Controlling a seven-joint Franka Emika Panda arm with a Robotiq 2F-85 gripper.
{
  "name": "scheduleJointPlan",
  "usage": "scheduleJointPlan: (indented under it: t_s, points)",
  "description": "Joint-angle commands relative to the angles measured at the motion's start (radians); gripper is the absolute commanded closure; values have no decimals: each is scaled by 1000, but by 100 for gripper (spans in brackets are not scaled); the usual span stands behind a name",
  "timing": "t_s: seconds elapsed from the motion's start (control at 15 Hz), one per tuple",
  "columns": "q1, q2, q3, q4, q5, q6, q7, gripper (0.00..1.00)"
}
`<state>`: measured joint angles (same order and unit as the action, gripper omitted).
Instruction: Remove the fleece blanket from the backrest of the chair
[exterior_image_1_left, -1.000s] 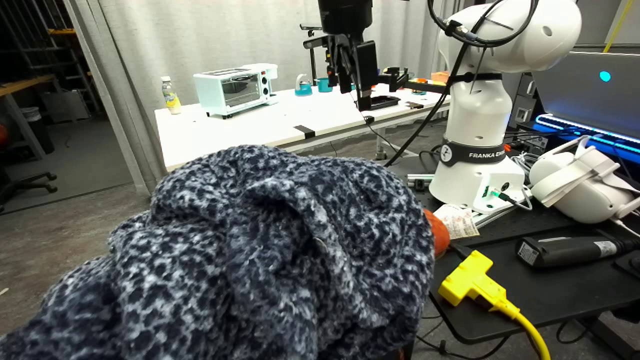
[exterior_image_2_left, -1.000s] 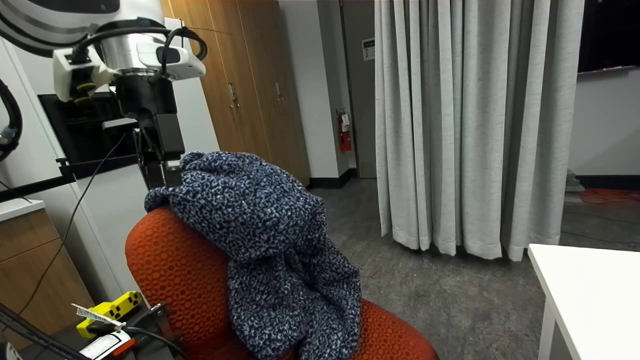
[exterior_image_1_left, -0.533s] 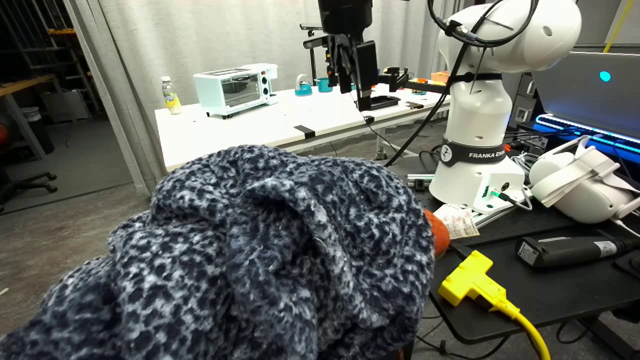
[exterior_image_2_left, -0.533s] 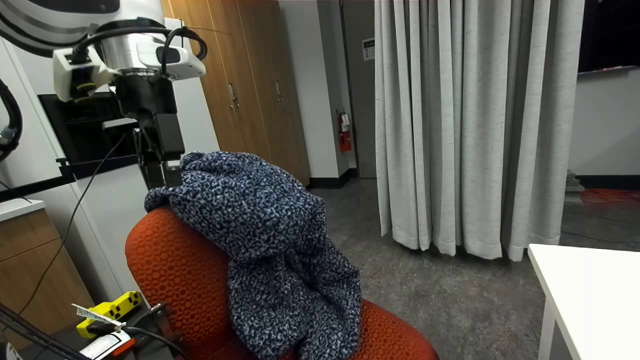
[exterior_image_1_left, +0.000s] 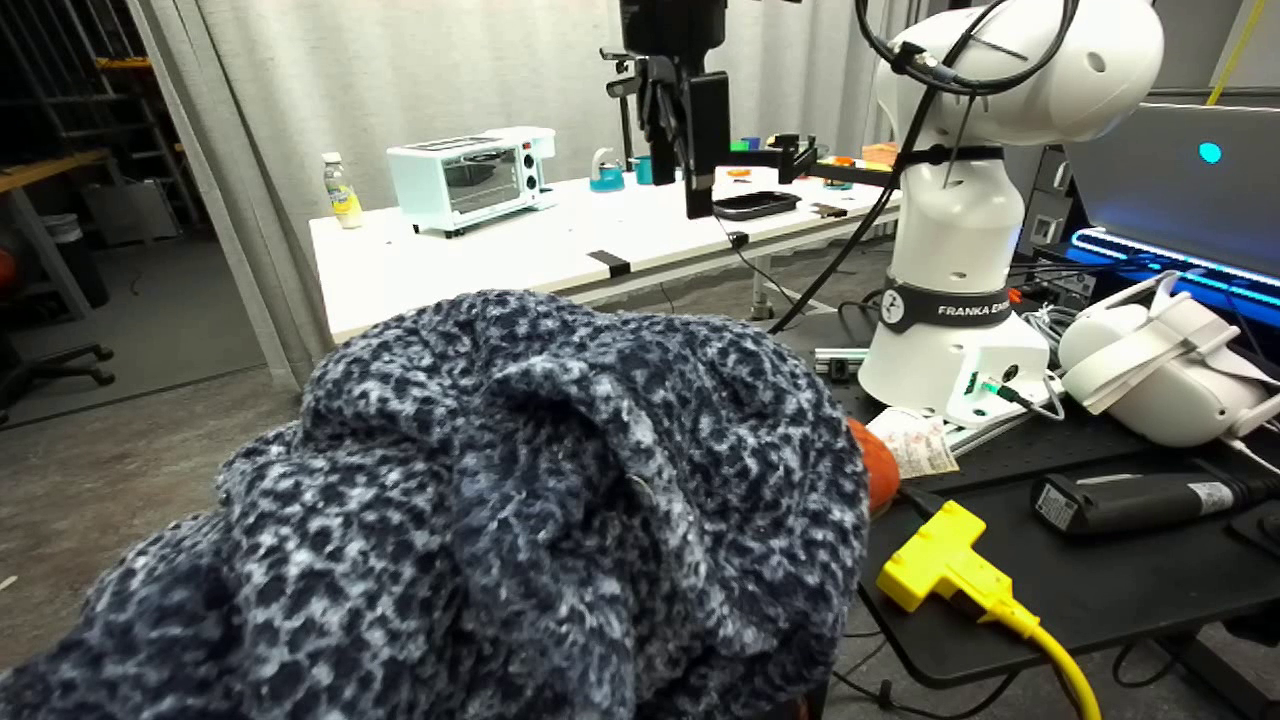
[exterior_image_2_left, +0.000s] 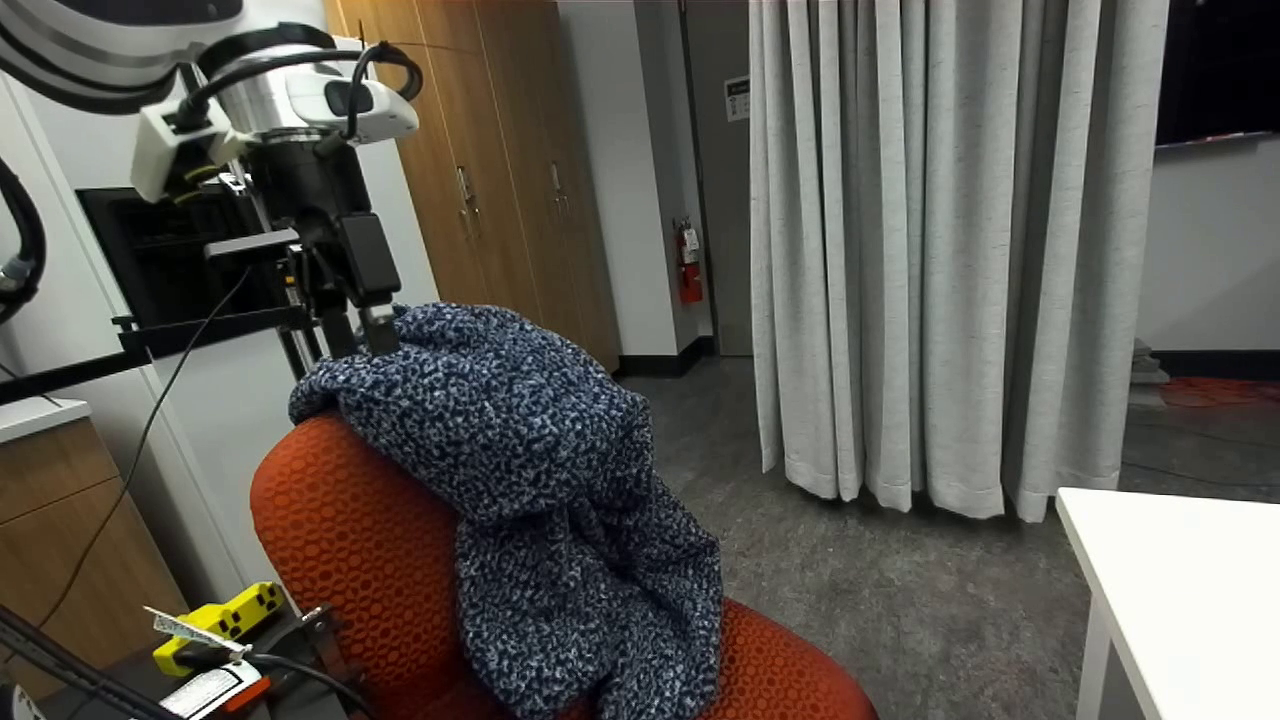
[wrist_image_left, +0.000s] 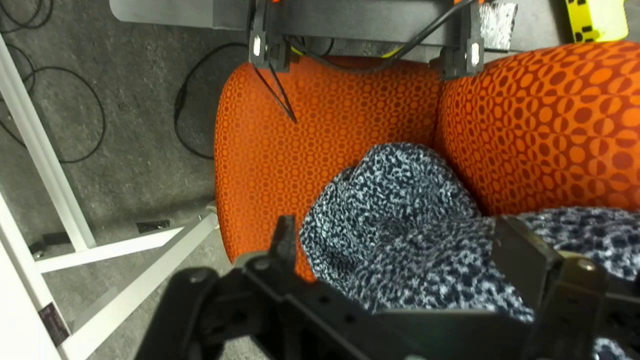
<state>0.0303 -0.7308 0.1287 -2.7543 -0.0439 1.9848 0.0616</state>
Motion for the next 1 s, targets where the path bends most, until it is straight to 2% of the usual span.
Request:
scheduleJointPlan:
  t_s: [0.0, 0.47, 0.93]
  points:
    - [41, 15, -42, 2, 25, 100, -45, 0]
    - [96, 47, -95, 3, 62, 260, -157, 0]
    - [80, 50, -80, 2, 45, 237, -139, 0]
